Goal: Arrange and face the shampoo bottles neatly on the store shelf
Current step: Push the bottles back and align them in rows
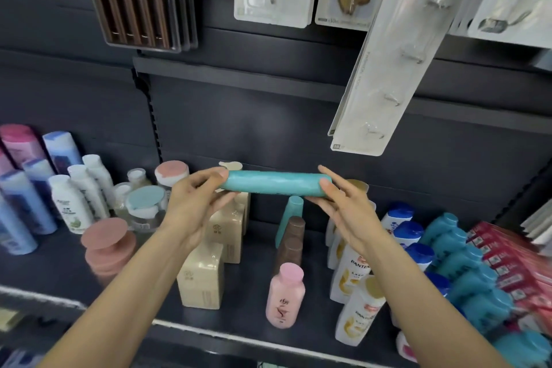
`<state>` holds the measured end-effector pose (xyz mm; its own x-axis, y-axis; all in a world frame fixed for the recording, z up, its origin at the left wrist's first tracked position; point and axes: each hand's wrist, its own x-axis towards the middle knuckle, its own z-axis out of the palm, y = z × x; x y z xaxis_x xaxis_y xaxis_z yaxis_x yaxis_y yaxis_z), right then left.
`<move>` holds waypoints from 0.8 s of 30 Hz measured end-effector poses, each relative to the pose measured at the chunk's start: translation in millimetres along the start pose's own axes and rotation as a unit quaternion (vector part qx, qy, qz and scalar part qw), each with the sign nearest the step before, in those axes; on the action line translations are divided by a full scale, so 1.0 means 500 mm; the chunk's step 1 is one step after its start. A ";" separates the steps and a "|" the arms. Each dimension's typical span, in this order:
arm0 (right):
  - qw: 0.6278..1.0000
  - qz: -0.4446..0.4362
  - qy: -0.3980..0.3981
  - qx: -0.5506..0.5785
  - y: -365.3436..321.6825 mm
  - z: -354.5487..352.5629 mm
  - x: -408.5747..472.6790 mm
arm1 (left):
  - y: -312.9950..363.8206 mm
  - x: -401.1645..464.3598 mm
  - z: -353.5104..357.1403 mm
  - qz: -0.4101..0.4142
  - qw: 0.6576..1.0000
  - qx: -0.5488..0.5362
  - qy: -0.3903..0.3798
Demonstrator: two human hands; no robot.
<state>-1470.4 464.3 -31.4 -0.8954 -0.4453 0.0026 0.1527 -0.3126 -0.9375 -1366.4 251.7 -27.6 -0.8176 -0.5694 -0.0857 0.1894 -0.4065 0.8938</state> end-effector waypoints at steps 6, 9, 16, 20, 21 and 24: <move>0.999 0.023 -0.017 0.046 -0.013 0.017 -0.019 | 0.010 -0.019 -0.022 0.067 0.993 0.030 -0.095; 0.991 0.018 -0.048 0.121 -0.012 0.008 -0.031 | 0.012 -0.025 -0.043 0.091 0.980 0.105 -0.141; 0.986 0.015 -0.078 0.149 -0.002 0.005 -0.050 | 0.019 -0.041 -0.061 0.141 0.964 0.136 -0.182; 0.998 0.016 -0.011 0.062 0.000 0.026 -0.048 | 0.024 -0.038 -0.062 0.183 0.959 0.165 -0.143; 0.999 0.017 0.010 0.039 0.001 0.031 -0.046 | 0.026 -0.035 -0.061 0.188 0.956 0.179 -0.139; 0.999 0.024 0.008 0.032 0.001 0.040 -0.050 | 0.030 -0.026 -0.059 0.176 0.955 0.205 -0.125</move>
<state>-1439.7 458.5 -25.2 -0.8930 -0.4475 -0.0472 0.2210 -0.3448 -0.9123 -1337.0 232.1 -26.0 -0.8568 -0.4097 0.3131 0.2889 0.1216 0.9496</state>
